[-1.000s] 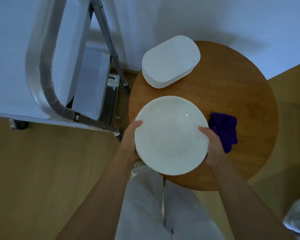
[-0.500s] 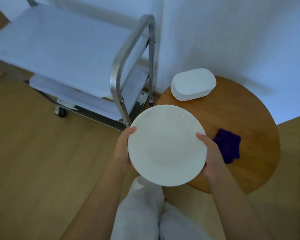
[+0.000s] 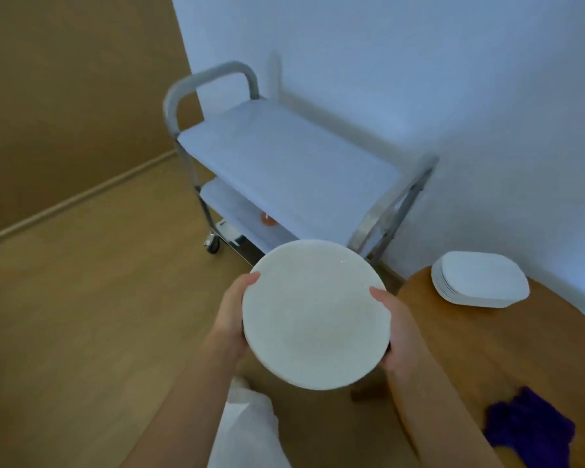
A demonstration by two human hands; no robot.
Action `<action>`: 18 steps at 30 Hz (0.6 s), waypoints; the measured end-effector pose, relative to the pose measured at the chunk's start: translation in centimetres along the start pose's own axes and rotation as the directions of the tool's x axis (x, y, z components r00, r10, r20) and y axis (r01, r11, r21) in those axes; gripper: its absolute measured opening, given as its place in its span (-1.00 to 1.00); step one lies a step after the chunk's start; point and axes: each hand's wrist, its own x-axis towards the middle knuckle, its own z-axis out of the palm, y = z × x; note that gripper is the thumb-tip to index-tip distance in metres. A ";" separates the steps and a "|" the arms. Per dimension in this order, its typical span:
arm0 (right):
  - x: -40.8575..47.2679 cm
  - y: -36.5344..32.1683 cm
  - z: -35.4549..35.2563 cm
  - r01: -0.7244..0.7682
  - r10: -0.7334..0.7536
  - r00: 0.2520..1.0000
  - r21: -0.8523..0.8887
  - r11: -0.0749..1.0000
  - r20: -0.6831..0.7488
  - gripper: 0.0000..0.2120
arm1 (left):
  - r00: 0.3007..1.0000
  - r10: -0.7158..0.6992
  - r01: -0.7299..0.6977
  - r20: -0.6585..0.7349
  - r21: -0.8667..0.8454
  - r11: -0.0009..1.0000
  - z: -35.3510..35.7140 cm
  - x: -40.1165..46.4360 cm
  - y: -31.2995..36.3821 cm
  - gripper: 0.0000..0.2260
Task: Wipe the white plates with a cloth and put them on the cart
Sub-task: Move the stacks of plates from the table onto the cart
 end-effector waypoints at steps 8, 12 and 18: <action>7.2 -3.0 13.7 0.026 -0.031 0.991 0.038 0.999 0.131 -0.78 | 1.000 0.027 -0.027 0.014 0.000 1.000 -6.5 8.7 11.5 -0.70; 10.2 -4.8 18.8 0.029 -0.037 0.991 0.064 0.998 0.125 -0.77 | 0.999 0.040 -0.040 0.030 0.003 0.999 -8.2 12.7 16.3 -0.68; 15.6 -8.0 24.1 0.025 -0.034 0.991 0.067 0.997 0.128 -0.74 | 0.999 0.038 -0.038 0.033 -0.001 0.999 -9.3 19.2 21.4 -0.69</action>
